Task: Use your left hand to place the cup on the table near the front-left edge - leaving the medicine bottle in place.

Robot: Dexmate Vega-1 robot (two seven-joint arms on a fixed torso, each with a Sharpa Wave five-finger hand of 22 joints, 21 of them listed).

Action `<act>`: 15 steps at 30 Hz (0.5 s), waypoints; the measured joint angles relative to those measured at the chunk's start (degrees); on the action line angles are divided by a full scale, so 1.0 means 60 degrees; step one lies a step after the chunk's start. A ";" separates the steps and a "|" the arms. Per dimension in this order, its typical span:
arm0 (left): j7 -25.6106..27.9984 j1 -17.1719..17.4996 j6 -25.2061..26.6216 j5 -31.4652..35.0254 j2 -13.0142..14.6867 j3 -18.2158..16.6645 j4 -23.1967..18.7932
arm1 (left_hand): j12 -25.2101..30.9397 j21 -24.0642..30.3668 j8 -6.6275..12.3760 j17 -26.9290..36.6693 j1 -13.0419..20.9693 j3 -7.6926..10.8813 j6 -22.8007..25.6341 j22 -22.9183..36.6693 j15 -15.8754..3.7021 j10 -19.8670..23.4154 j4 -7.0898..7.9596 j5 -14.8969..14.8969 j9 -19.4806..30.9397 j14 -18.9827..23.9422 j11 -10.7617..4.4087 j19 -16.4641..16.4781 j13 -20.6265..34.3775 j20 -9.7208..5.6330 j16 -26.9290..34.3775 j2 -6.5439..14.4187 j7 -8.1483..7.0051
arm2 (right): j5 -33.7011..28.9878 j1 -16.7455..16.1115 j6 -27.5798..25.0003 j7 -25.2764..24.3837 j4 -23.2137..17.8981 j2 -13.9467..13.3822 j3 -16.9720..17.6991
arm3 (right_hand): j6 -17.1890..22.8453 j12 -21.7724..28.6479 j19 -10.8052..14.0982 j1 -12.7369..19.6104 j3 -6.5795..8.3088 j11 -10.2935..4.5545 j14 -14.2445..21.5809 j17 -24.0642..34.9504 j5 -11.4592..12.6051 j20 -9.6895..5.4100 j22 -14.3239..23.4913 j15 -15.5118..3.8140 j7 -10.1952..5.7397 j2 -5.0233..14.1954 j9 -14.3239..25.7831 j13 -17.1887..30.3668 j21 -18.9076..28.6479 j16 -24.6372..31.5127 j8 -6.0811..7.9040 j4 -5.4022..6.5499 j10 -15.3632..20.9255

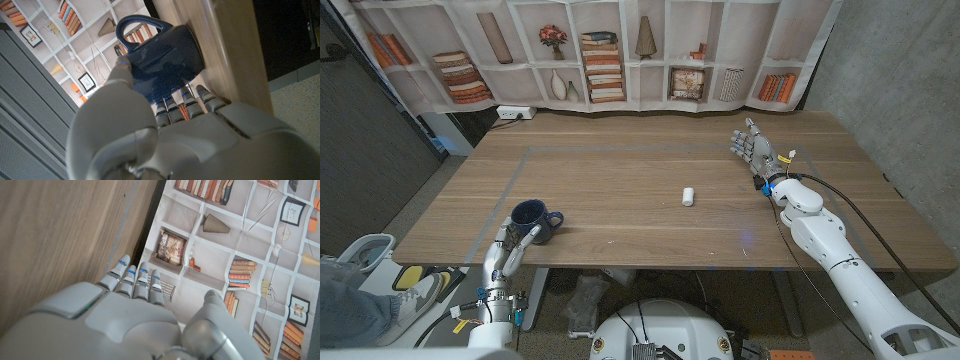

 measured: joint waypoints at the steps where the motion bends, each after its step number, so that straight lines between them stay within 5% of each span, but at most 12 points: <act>1: -0.0010 0.0000 -0.0008 -0.0011 0.0000 0.0000 0.0002 | 0.0000 0.0000 0.0000 0.0000 -0.0012 0.0000 -0.0058 0.0000 0.0018 -0.0064 0.0000 0.0000 0.0000 -0.0082 0.0013 -0.0033 0.0000 0.0033 0.0000 0.0012 -0.0013 | -0.0003 0.0000 -0.0006 0.0000 -0.0001 -0.0001 -0.0004 | 0.0000 0.0000 0.0000 0.0002 0.0000 0.0000 0.0000 0.0000 0.0000 0.0000 0.0000 0.0000 0.0000 0.0002 0.0000 0.0000 0.0000 0.0000 0.0000 0.0000 0.0000; 15: -0.0176 0.0085 -0.0042 -0.0172 0.0059 -0.0064 -0.0057 | 0.0000 0.0000 -0.0074 0.0000 -0.0280 -0.0187 -0.0998 -0.0001 0.0314 -0.0879 0.0106 0.0073 0.0006 -0.0776 0.0248 -0.0503 -0.0001 0.0400 0.0000 -0.0156 0.0103 | -0.0024 0.0010 -0.0051 0.0000 -0.0036 -0.0001 -0.0046 | 0.0000 0.0000 0.0035 0.0051 0.0000 0.0000 0.0000 0.0000 0.0000 0.0034 0.0000 0.0000 0.0000 0.0052 0.0000 0.0000 -0.0035 0.0000 0.0000 0.0000 0.0000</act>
